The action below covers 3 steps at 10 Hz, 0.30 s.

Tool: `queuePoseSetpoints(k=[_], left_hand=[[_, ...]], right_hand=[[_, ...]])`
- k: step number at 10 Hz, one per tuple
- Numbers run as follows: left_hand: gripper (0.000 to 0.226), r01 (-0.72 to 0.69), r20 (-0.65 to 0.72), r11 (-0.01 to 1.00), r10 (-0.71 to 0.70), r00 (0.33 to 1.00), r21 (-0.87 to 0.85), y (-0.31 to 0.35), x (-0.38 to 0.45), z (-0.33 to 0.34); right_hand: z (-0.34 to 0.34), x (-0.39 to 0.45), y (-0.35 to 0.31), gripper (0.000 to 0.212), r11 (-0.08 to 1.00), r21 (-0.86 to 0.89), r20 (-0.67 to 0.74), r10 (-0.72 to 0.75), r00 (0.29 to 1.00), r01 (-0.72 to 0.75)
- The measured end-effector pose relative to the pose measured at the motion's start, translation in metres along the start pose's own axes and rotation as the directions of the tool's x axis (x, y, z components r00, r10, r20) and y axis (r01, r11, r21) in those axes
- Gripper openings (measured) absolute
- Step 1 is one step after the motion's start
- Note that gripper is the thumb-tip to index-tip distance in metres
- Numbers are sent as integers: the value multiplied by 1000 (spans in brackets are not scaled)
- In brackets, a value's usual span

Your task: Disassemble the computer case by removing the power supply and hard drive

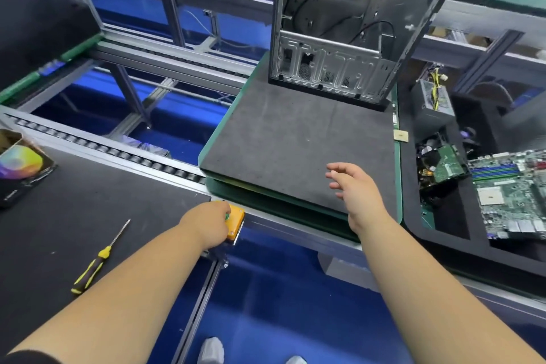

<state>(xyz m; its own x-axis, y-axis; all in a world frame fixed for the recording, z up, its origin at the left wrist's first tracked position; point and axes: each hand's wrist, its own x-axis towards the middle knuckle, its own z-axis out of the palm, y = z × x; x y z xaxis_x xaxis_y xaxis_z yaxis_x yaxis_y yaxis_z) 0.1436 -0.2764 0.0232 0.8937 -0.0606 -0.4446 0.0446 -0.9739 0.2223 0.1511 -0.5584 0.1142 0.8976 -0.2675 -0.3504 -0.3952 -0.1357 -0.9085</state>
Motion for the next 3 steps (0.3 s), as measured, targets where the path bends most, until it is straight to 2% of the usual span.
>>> queuePoseSetpoints(k=[1,2,3], left_hand=[[47,4,52,1000,-3,999,-12,3,-3,-6],[40,-43,-6,994,42,999,-102,8,-8,-19],[22,-90,-253,954,15,967,-285,15,-8,-37]], right_hand=[[-3,-6,-2,15,1000,4,-11,8,1000,-8],[-7,-11,-7,16,1000,13,-18,-2,1000,3],[-13,-11,-10,17,999,38,-49,-34,998,36]])
